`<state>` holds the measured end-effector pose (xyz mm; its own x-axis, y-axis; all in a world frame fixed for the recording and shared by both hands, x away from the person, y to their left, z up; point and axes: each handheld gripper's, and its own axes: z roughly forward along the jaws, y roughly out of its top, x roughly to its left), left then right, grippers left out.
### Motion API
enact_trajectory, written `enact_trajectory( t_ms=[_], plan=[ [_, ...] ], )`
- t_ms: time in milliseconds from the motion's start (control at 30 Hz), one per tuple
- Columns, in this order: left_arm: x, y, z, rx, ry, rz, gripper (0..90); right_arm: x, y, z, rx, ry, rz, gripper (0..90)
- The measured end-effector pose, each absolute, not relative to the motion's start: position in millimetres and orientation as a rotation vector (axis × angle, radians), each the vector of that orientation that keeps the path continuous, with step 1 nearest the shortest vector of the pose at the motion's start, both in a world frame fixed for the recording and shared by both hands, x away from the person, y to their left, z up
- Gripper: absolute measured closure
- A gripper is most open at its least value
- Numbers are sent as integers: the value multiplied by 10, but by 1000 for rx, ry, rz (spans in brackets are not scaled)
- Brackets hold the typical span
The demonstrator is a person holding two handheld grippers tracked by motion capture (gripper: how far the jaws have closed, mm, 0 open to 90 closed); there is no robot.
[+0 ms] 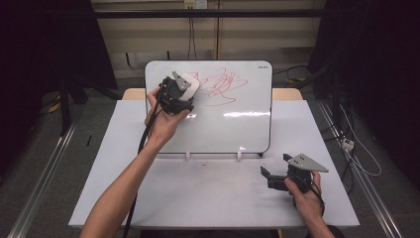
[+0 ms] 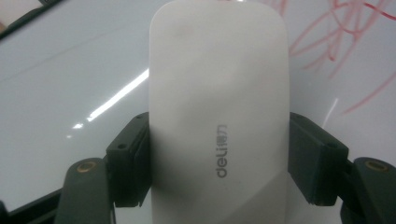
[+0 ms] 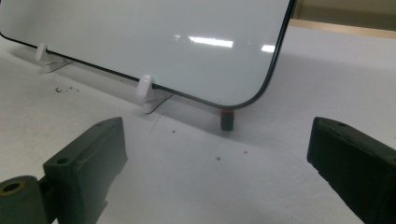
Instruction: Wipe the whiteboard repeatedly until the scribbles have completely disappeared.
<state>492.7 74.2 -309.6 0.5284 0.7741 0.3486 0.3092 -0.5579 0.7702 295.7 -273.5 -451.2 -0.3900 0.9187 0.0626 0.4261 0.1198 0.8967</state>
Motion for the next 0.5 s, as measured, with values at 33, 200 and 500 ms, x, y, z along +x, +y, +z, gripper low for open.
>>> enact_trajectory(
  t_ms=[33,200,500],
  plan=[
    [4947,769,-3070,2101,888,916,311,2956,-2736,-4511,1299,1881,1230,47],
    [5046,879,-2967,2069,925,921,311,2966,-2741,-4516,1296,1879,1232,47],
    [5083,872,-2924,2061,958,927,311,2964,-2738,-4515,1297,1878,1230,47]
  ],
)
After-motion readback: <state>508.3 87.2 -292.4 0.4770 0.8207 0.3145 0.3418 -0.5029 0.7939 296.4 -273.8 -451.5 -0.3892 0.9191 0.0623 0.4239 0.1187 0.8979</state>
